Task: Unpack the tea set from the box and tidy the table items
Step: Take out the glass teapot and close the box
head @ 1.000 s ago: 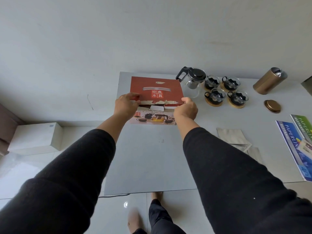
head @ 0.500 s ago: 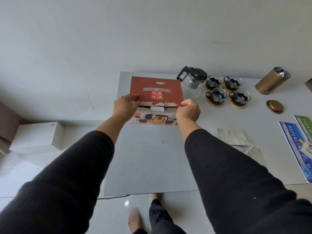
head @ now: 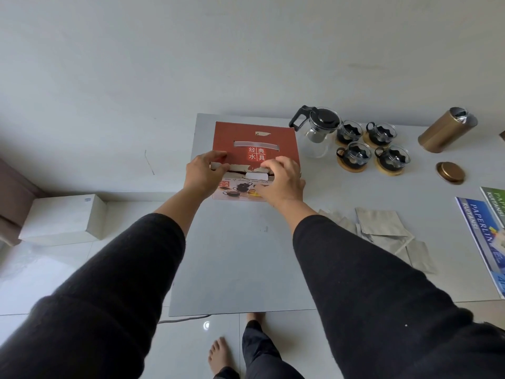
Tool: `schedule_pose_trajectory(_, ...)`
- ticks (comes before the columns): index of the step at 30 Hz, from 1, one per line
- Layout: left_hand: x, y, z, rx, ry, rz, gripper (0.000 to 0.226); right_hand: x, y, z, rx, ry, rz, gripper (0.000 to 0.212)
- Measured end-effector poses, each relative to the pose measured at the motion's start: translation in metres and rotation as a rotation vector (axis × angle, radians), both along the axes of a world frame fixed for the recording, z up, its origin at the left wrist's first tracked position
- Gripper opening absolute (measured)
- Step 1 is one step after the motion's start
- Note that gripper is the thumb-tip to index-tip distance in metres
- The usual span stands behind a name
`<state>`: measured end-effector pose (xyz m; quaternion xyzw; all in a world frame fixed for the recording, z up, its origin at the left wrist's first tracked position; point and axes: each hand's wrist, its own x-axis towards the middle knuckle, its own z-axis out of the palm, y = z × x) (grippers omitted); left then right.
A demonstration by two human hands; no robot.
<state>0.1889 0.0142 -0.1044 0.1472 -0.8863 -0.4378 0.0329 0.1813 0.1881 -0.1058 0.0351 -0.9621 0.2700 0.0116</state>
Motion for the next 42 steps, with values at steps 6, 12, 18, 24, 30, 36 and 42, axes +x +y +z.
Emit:
schedule_pose_trajectory(6, 0.003, -0.004, -0.004, 0.015, 0.082, -0.015, 0.042, -0.004, 0.0, 0.003, 0.011, 0.019, -0.026, 0.03)
schedule_pose_trajectory(12, 0.003, -0.006, -0.006, 0.037, 0.113, 0.0, 0.043, -0.009, -0.002, 0.005, 0.014, 0.041, -0.076, 0.023)
schedule_pose_trajectory(18, 0.003, -0.008, -0.006, 0.037, 0.098, -0.002, 0.045, -0.014, -0.006, 0.007, 0.119, 0.029, -0.115, 0.029)
schedule_pose_trajectory(24, -0.002, -0.004, -0.002, 0.13, -0.068, 0.033, 0.063, -0.018, -0.011, 0.007, -0.037, -0.099, -0.311, 0.072)
schedule_pose_trajectory(30, -0.017, 0.0, -0.004, 0.216, -0.111, 0.055, 0.051, -0.036, -0.001, 0.005, -0.193, -0.202, -0.26, 0.072)
schedule_pose_trajectory(36, -0.058, -0.006, 0.007, 0.216, -0.035, 0.104, 0.05, -0.077, -0.008, 0.012, -0.216, -0.083, -0.219, 0.067)
schedule_pose_trajectory(42, -0.107, -0.016, 0.007, 0.168, -0.049, 0.164, 0.046, -0.135, -0.016, 0.016, -0.223, -0.065, -0.141, 0.066)
